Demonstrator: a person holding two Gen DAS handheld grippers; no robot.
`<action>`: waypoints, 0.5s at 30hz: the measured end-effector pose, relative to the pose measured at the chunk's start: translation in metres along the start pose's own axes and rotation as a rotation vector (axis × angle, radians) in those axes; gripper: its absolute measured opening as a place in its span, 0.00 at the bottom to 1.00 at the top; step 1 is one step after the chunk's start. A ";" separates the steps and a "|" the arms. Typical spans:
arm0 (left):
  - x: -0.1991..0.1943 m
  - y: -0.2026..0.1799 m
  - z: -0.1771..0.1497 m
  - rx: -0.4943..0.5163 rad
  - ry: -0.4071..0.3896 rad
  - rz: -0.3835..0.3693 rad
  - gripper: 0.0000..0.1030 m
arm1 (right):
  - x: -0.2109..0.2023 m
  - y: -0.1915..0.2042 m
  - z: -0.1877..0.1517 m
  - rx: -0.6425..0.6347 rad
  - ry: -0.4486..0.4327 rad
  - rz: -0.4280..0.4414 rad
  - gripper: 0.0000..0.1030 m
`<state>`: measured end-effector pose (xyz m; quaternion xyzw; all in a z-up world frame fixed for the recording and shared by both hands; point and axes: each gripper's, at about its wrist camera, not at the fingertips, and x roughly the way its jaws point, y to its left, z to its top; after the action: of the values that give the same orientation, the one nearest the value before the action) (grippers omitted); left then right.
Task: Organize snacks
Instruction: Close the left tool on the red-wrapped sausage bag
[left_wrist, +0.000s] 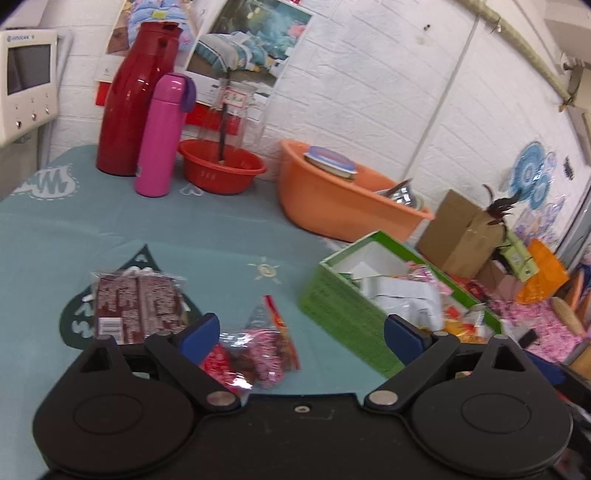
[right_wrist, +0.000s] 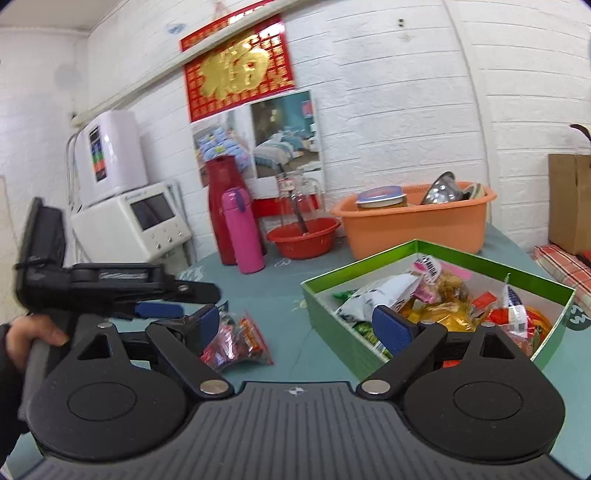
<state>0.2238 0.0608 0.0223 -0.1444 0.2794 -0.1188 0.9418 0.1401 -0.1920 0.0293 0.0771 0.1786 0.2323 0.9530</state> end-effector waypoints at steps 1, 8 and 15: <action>0.005 0.002 0.000 0.015 -0.004 0.003 1.00 | 0.000 0.002 -0.001 -0.007 0.011 0.012 1.00; 0.054 0.016 0.000 0.040 0.087 -0.007 1.00 | -0.008 0.005 -0.012 -0.035 0.051 0.019 1.00; 0.045 0.016 -0.043 -0.045 0.245 -0.139 0.52 | -0.006 -0.002 -0.028 0.006 0.107 0.032 1.00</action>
<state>0.2384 0.0533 -0.0400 -0.1690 0.3840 -0.1944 0.8867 0.1258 -0.1947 0.0049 0.0704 0.2289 0.2509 0.9379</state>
